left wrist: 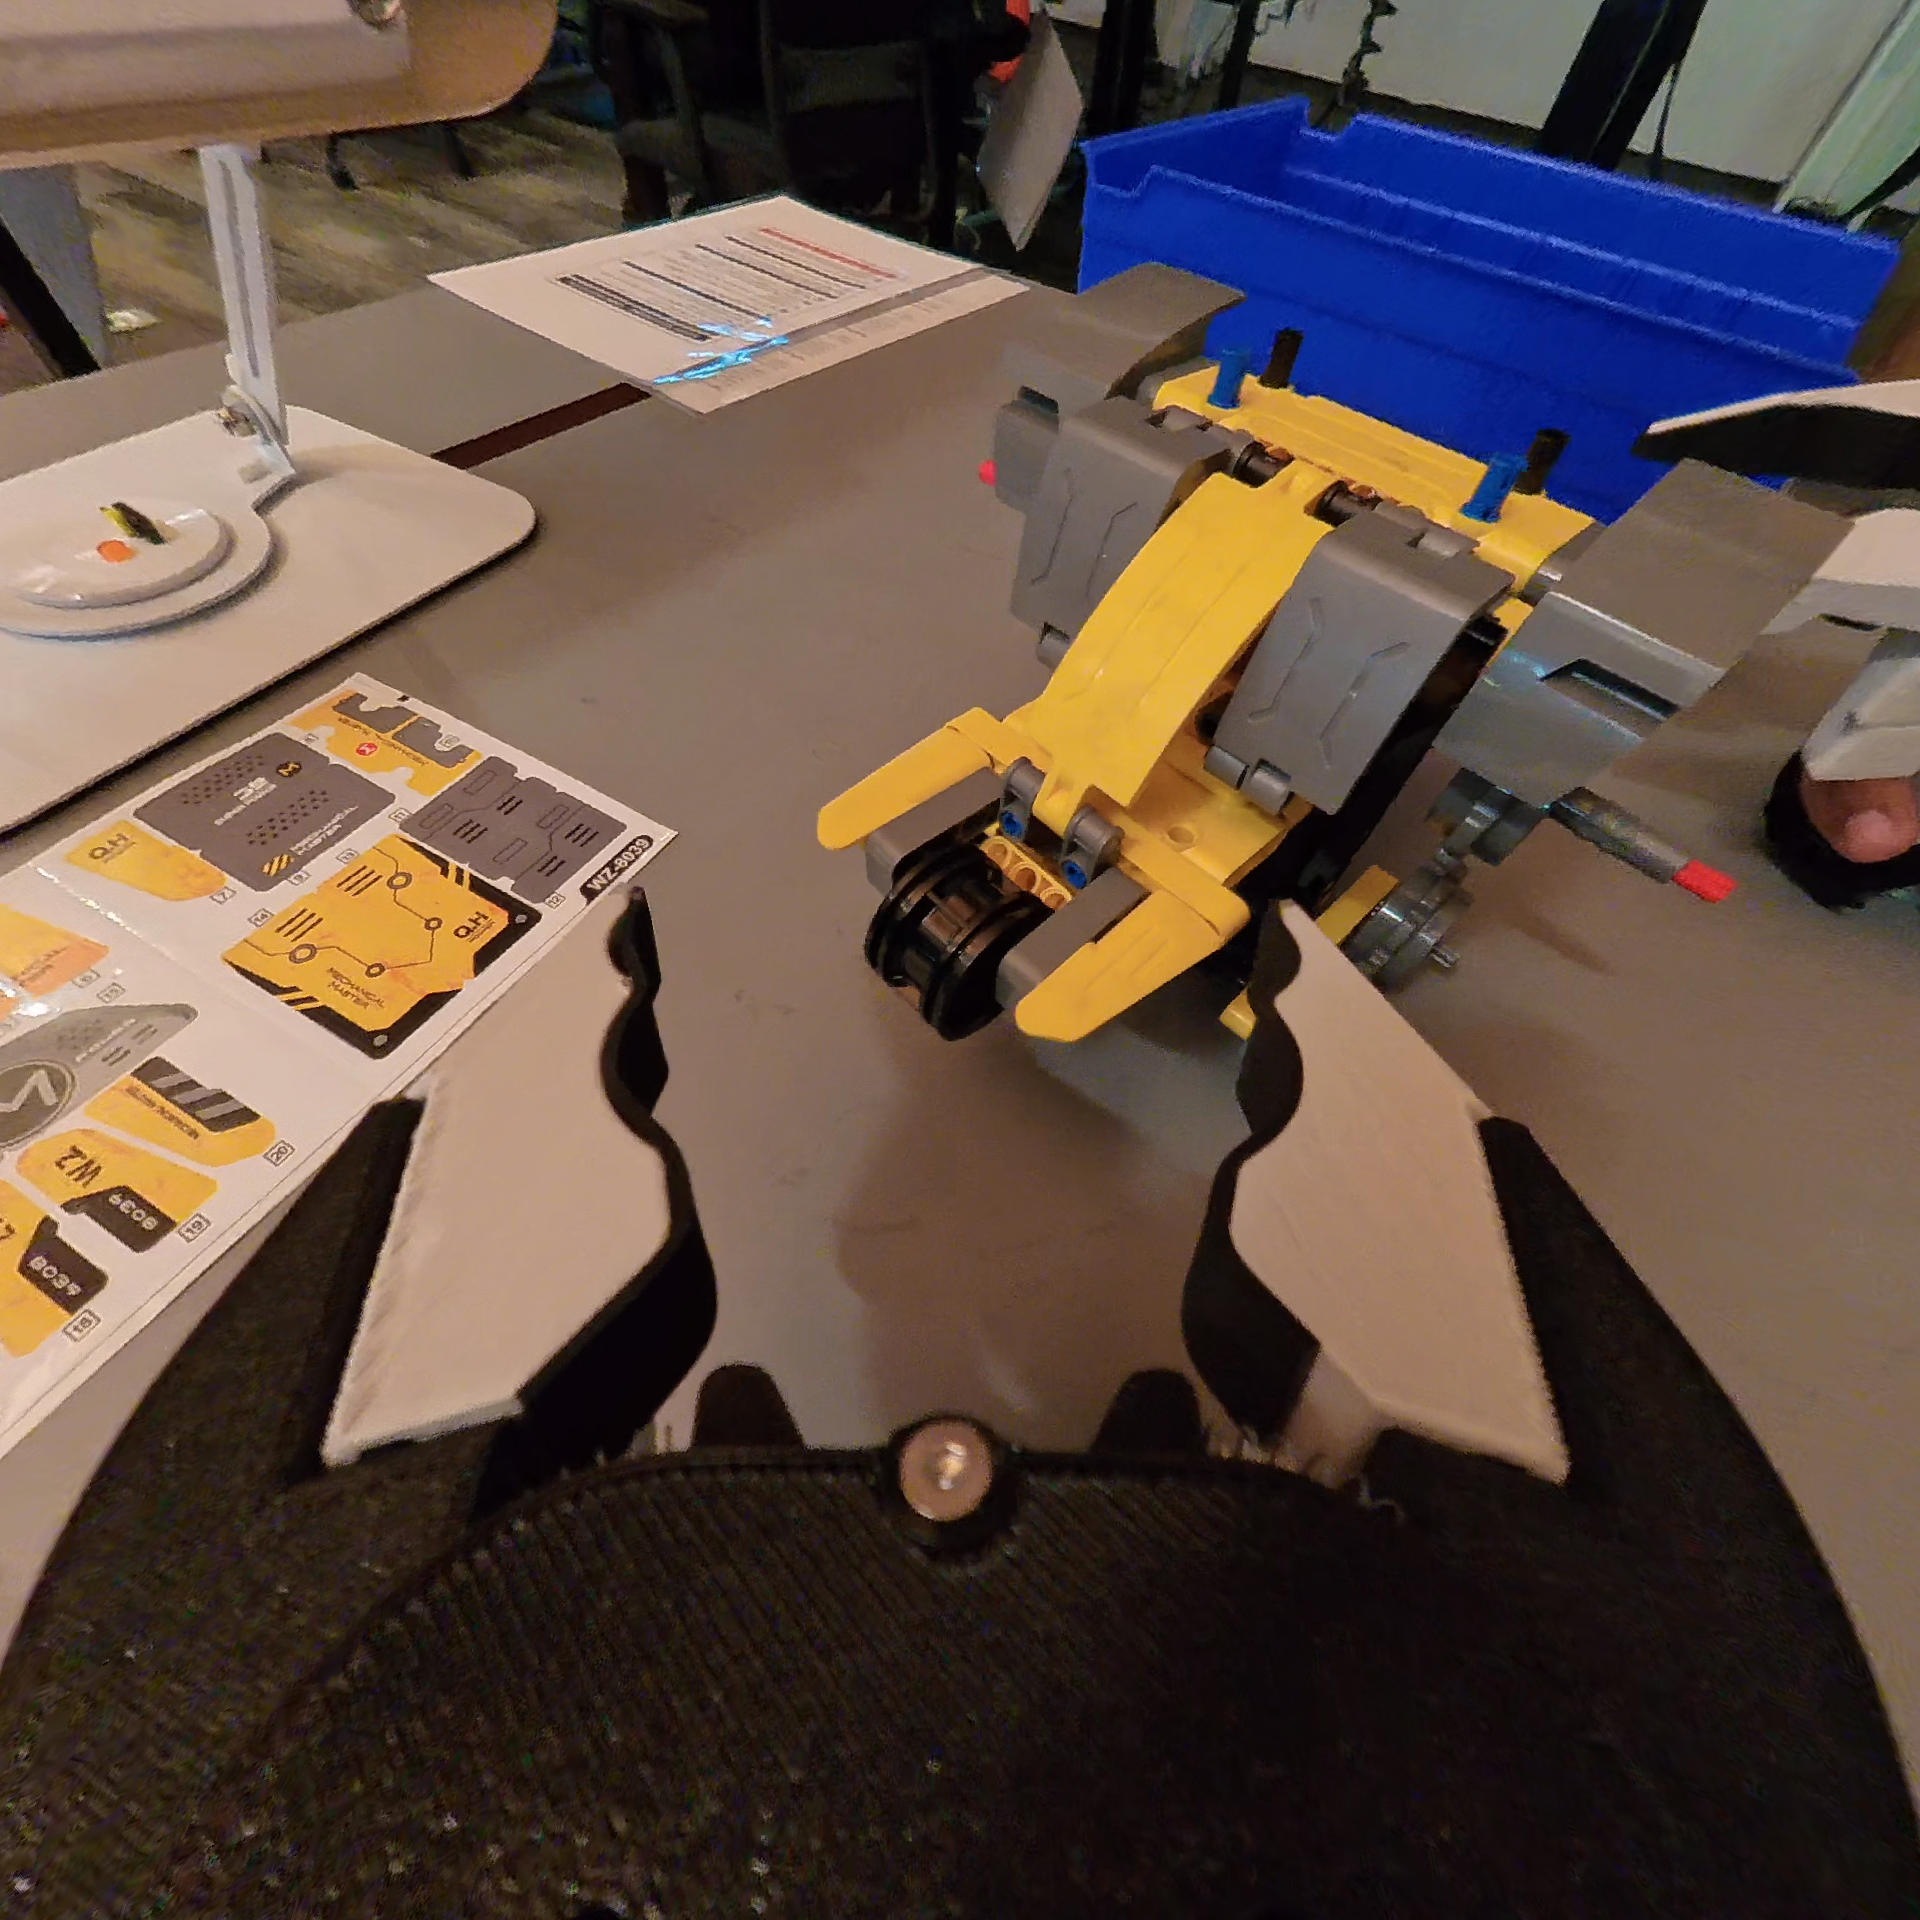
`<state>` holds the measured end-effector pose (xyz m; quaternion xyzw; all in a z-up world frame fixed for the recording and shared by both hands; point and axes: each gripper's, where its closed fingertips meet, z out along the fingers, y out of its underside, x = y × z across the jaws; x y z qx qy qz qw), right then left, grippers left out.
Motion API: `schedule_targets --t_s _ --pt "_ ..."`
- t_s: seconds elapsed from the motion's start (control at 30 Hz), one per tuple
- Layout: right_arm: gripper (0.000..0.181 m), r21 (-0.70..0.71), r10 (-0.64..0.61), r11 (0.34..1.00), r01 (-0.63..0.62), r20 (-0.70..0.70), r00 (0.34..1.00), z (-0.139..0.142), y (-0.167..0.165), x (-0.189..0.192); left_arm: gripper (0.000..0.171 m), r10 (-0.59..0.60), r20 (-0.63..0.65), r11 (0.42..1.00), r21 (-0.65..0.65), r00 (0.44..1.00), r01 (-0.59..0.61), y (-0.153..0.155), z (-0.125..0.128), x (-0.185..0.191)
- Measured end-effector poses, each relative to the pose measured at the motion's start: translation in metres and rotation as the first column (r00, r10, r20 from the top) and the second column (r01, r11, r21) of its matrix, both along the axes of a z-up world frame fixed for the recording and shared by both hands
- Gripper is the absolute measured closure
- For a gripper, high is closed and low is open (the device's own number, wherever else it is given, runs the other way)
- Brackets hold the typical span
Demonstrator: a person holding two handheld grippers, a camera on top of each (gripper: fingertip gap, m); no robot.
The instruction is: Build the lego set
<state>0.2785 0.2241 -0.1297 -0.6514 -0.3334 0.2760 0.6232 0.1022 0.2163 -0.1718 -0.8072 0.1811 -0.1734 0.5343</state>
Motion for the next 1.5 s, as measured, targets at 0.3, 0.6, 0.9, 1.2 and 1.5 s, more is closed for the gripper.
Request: schedule_targets --t_s 0.3,0.6,0.9,1.2,1.5 --pt "0.126 0.028 -0.024 0.999 0.024 -0.021 0.999 0.005 0.0 0.003 0.063 0.035 -0.014 0.999 0.014 0.999 -0.035 0.0 0.008 -0.01" --pt "0.134 0.134 -0.019 0.99 0.034 -0.107 0.994 0.033 -0.018 0.006 0.074 0.122 -0.001 0.99 0.069 0.993 -0.122 -0.004 0.037 -0.038" --pt "0.141 0.118 0.407 0.912 -0.392 -0.156 0.9 0.042 -0.122 -0.11 0.101 0.417 -0.058 0.88 0.277 0.907 -0.386 -0.099 0.105 -0.218" --pt "0.129 -0.161 0.643 0.764 -0.625 0.113 0.757 -0.022 -0.161 -0.247 0.171 0.68 0.06 0.706 0.215 0.731 -0.674 -0.19 0.1 -0.368" --pt "0.117 -0.089 0.665 0.742 -0.664 0.217 0.715 -0.029 -0.174 -0.273 0.159 0.781 0.015 0.615 0.157 0.625 -0.773 -0.255 0.06 -0.345"
